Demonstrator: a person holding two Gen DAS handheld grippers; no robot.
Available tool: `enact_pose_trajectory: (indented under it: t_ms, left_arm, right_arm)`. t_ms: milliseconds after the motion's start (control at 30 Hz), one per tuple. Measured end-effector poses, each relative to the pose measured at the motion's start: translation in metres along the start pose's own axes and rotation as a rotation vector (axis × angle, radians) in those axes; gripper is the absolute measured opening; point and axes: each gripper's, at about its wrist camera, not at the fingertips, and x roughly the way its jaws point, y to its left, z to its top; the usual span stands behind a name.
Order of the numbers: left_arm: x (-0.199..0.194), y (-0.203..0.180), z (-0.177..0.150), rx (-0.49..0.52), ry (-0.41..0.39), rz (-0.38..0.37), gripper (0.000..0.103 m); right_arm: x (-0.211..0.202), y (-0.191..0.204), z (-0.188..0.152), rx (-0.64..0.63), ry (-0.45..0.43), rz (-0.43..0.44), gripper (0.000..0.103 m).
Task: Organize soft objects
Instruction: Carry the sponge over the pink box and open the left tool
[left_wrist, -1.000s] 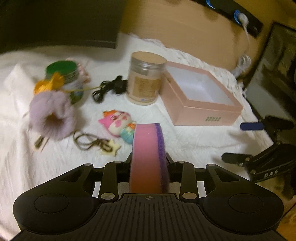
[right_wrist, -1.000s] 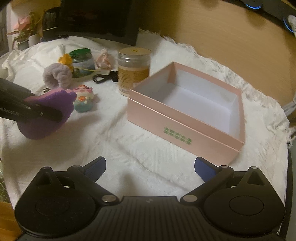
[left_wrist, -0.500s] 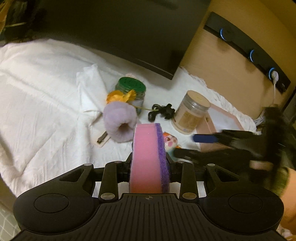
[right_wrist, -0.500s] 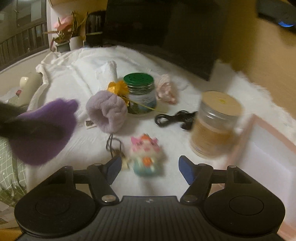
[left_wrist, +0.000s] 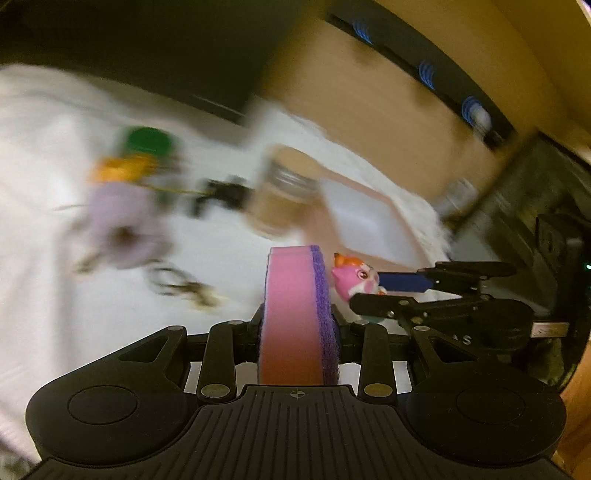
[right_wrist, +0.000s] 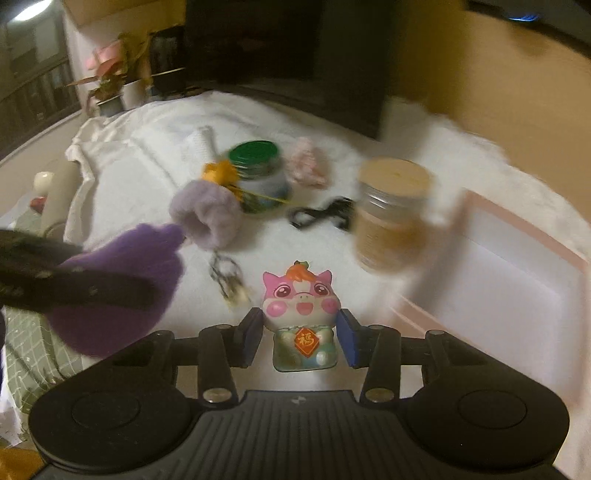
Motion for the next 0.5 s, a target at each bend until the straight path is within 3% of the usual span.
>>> enact_pose_trajectory:
  t_ms: [233, 367, 500]
  left_arm:
    - [0.061, -0.067, 0.032, 0.135, 0.077, -0.169, 0.035]
    - [0.091, -0.092, 0.074, 0.148, 0.061, -0.257, 0.035]
    - [0.115, -0.12, 0.131, 0.2, 0.011, -0.293, 0.035]
  right_arm:
    - [-0.061, -0.044, -0.039, 0.096, -0.016, -0.169, 0.044]
    - [-0.077, -0.063, -0.031, 0.125, -0.091, -0.262, 0.044]
    - [-0.071, -0.08, -0.004, 0.135, -0.18, -0.336, 0.044]
